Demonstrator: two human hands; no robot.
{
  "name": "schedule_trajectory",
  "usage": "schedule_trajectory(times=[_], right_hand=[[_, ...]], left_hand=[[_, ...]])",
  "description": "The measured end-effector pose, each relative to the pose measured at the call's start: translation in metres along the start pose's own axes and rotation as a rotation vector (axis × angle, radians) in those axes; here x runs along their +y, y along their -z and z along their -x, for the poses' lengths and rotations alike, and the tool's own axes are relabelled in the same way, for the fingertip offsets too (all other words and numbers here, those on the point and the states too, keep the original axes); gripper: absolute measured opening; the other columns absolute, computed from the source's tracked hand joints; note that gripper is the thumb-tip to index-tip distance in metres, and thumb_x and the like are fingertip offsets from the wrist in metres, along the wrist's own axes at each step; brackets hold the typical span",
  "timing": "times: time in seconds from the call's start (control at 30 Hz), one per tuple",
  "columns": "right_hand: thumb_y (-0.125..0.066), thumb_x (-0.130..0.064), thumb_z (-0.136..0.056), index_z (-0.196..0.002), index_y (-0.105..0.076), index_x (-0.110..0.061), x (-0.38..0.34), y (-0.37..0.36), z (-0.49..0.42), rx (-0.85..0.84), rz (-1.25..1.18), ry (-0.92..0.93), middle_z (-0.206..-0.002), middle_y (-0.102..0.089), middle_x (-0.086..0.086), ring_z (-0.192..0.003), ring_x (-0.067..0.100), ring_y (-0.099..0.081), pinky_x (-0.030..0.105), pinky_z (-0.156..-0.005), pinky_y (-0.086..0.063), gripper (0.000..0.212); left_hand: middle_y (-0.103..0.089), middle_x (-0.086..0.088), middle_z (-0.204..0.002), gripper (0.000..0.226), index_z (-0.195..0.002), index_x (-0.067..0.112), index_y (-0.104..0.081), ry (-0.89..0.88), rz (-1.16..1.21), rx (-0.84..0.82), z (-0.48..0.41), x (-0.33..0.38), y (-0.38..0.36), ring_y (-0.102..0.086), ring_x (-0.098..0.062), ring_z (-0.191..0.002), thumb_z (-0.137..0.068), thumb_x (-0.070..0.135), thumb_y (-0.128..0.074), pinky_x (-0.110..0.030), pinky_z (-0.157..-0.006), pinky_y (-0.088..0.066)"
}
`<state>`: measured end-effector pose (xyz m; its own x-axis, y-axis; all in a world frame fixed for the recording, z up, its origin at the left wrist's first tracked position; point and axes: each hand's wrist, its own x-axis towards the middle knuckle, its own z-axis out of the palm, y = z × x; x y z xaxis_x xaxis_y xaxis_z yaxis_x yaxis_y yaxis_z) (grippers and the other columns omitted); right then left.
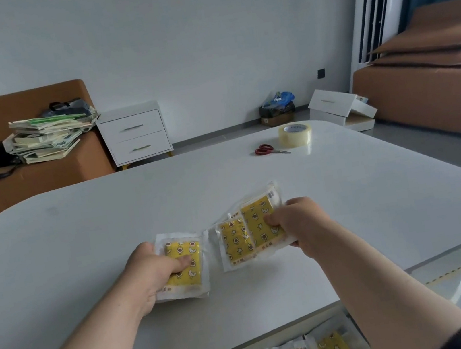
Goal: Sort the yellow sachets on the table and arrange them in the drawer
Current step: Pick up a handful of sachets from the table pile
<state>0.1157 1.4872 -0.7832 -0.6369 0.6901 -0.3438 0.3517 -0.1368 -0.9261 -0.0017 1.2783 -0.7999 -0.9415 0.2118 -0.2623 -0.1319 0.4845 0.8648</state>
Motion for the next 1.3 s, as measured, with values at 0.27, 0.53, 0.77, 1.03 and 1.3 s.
schedule_trajectory(times=[0.27, 0.53, 0.77, 1.03, 1.3], right_hand=[[-0.053, -0.006, -0.079, -0.09, -0.066, -0.009, 0.009, -0.04, -0.003, 0.069, 0.181, 0.076, -0.092, -0.072, 0.012, -0.086, 0.031, -0.07, 0.039, -0.077, -0.059, 0.017], [-0.05, -0.017, -0.079, -0.097, -0.054, -0.011, 0.01, -0.056, 0.003, 0.139, 0.622, 0.133, -0.091, -0.059, 0.003, -0.085, 0.024, -0.056, 0.028, -0.068, -0.044, 0.02], [-0.05, -0.031, -0.083, -0.131, -0.044, -0.01, 0.012, -0.068, 0.01, 0.151, 0.879, 0.12, -0.128, -0.05, 0.009, -0.121, 0.027, -0.047, 0.034, -0.098, -0.042, 0.052], [-0.055, -0.02, -0.082, -0.113, -0.052, -0.009, 0.011, -0.074, 0.011, 0.153, 0.82, 0.168, -0.111, -0.06, 0.004, -0.105, 0.025, -0.059, 0.029, -0.079, -0.046, 0.033], [-0.066, -0.019, -0.08, -0.071, -0.039, -0.018, 0.013, -0.067, 0.004, 0.147, 0.703, 0.157, -0.07, -0.049, -0.005, -0.057, 0.008, -0.042, 0.023, -0.044, -0.032, 0.028]], left_hand=[[-0.07, -0.015, -0.09, 0.032, -0.094, 0.005, -0.057, 0.035, 0.256, 0.043, -0.009, -0.022, 0.017, -0.068, -0.03, -0.078, -0.072, -0.001, -0.079, -0.042, -0.073, -0.055], [-0.071, -0.015, -0.093, 0.035, -0.097, 0.004, -0.058, 0.013, 0.249, 0.066, -0.013, -0.025, 0.028, -0.069, -0.033, -0.083, -0.071, 0.001, -0.081, -0.05, -0.081, -0.056], [-0.07, -0.013, -0.094, 0.035, -0.097, 0.006, -0.057, 0.001, 0.245, 0.063, -0.012, -0.025, 0.027, -0.069, -0.033, -0.084, -0.071, 0.003, -0.081, -0.048, -0.081, -0.056], [-0.071, -0.012, -0.095, 0.038, -0.1, 0.007, -0.058, -0.007, 0.26, 0.062, -0.012, -0.027, 0.028, -0.07, -0.031, -0.084, -0.071, 0.004, -0.082, -0.047, -0.08, -0.057], [-0.071, -0.013, -0.097, 0.042, -0.104, 0.006, -0.058, 0.008, 0.35, 0.06, -0.014, -0.027, 0.031, -0.07, -0.031, -0.083, -0.07, 0.003, -0.082, -0.048, -0.076, -0.058]])
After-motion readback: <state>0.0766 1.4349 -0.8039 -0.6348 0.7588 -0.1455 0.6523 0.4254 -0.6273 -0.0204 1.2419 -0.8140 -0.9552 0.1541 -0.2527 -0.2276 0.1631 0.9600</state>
